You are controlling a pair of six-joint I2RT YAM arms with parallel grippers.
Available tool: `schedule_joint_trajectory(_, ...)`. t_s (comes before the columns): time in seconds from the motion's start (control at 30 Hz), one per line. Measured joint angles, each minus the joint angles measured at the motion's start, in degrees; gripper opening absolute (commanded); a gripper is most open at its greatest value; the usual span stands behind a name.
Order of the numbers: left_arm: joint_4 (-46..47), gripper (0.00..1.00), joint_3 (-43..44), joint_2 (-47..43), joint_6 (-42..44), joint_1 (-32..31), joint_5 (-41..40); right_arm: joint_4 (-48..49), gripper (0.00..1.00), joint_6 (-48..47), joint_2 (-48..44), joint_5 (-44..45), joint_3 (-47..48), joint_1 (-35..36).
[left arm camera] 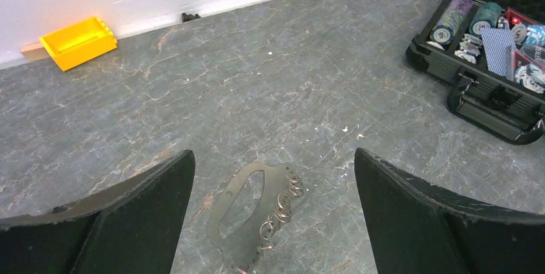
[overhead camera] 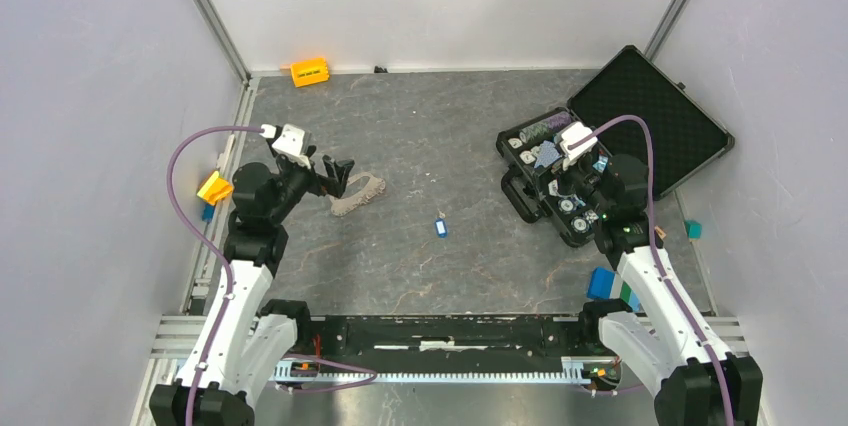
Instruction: Put the keys on the keyring
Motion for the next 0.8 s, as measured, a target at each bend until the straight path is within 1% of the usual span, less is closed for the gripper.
schedule_joint_trajectory(0.47,-1.90,1.00,0.09,-0.17,0.24,0.00,-0.33,-0.09,0.98,-0.35,0.00,-1.60,0.00,0.00)
schedule_joint_trajectory(0.53,-5.60,1.00,1.22,-0.02,2.21,0.02,0.59,-0.55,0.98,-1.14,0.00,-2.89,0.00,0.00)
schedule_joint_trajectory(0.67,-14.71,1.00,6.86,2.43,8.37,0.00,4.35,-2.10,0.98,-2.84,0.00,-7.15,0.00,0.11)
schedule_joint_trajectory(0.8,-21.07,1.00,10.21,5.97,15.72,0.00,4.79,-2.99,0.98,-4.52,0.31,-9.25,0.00,1.81)
